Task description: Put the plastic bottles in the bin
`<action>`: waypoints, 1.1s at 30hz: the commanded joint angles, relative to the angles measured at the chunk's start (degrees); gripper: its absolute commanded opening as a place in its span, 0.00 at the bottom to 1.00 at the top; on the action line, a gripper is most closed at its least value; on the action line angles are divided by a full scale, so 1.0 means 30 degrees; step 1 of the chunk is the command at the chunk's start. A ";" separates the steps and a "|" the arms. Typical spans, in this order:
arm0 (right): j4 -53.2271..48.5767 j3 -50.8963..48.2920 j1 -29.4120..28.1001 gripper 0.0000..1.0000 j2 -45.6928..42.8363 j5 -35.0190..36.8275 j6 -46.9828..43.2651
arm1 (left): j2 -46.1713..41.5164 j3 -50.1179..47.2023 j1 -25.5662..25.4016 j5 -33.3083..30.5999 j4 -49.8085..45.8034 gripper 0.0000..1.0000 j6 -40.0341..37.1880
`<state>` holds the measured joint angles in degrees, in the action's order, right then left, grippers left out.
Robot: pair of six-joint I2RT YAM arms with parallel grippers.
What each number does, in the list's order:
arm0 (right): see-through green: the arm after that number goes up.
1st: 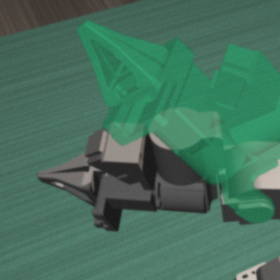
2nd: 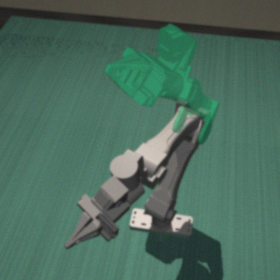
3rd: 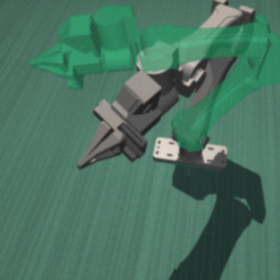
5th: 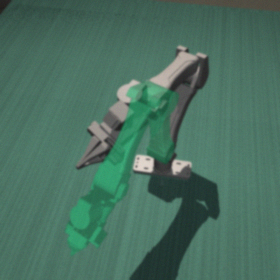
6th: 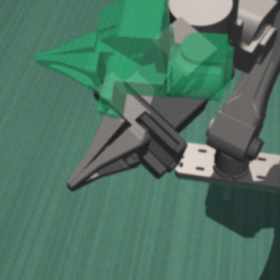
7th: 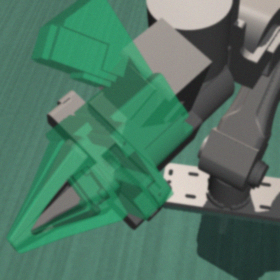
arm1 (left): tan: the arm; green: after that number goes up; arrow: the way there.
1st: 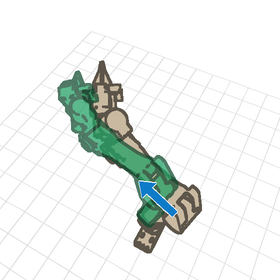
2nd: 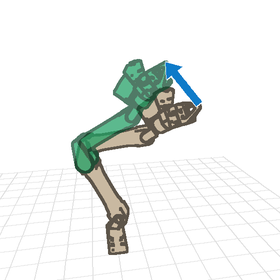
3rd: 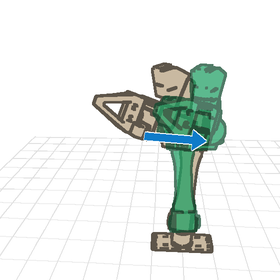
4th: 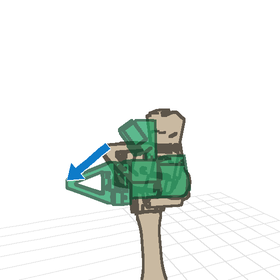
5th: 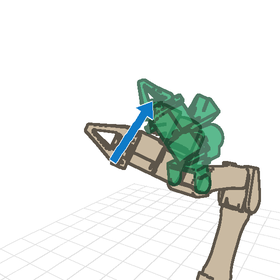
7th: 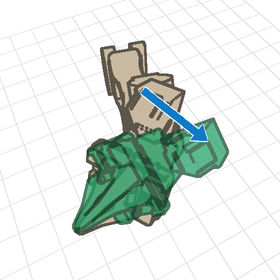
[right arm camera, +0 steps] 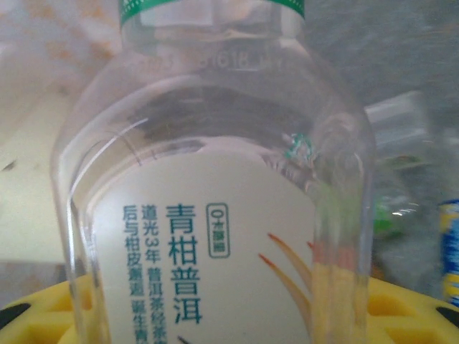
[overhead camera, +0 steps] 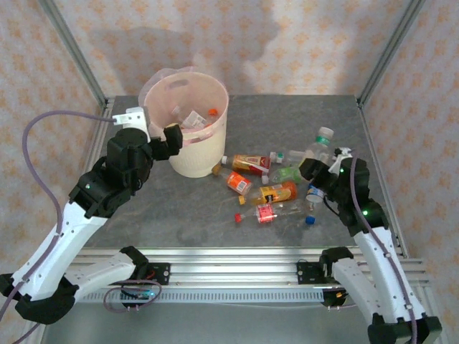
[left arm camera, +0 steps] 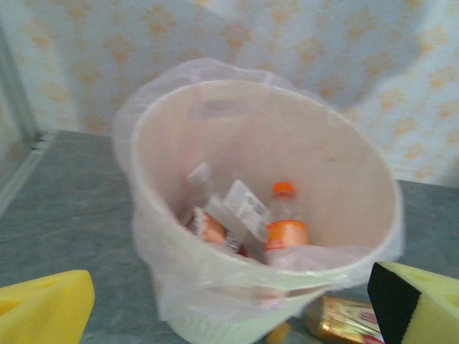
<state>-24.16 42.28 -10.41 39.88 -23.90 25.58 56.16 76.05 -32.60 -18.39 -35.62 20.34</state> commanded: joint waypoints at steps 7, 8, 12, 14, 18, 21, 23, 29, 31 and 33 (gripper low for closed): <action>0.3745 0.2861 -0.7055 0.43 0.4412 0.2357 -0.3387 | 0.3379 0.3233 -0.0027 0.7627 0.1139 1.00 0.0712; 0.3873 0.3312 -0.7748 0.43 0.5111 0.2687 -0.3672 | 0.3729 0.3499 -0.0028 0.8222 0.1129 1.00 0.0760; 0.4836 0.4759 -0.9390 0.43 0.7395 0.2745 -0.4383 | 0.4489 0.3859 -0.0009 0.9557 0.1198 1.00 0.1214; 0.5297 0.5536 -1.0127 0.43 0.8383 0.2621 -0.4798 | 0.4679 0.3749 -0.0025 0.9929 0.1394 1.00 0.1562; 0.5765 0.6942 -1.1249 0.43 0.9931 0.2459 -0.5482 | 0.4812 0.3568 -0.0014 1.0471 0.1838 1.00 0.2058; 0.6304 0.7644 -1.1778 0.43 1.0683 0.2153 -0.5650 | 0.4922 0.3509 -0.0007 1.0999 0.2097 0.98 0.2308; 0.6838 0.7862 -1.1988 0.43 1.0985 0.1692 -0.5523 | 0.4944 0.3392 -0.0011 1.0830 0.2267 0.96 0.2527; 0.8461 0.7767 -1.2180 0.43 1.1014 0.0424 -0.4784 | 0.4927 0.3273 0.0006 1.0511 0.2576 0.90 0.2877; 0.8859 0.7703 -1.2252 0.43 1.0896 0.0039 -0.4548 | 0.4995 0.3216 0.0063 1.0547 0.2741 0.88 0.3047; 0.9207 0.7648 -1.2369 0.43 1.0783 -0.0419 -0.4410 | 0.5109 0.3185 0.0141 1.0789 0.2953 0.84 0.3230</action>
<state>-1.72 63.77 -46.76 73.45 -22.09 11.35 71.07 85.78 -32.60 12.93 -29.61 28.69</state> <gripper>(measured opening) 0.547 0.850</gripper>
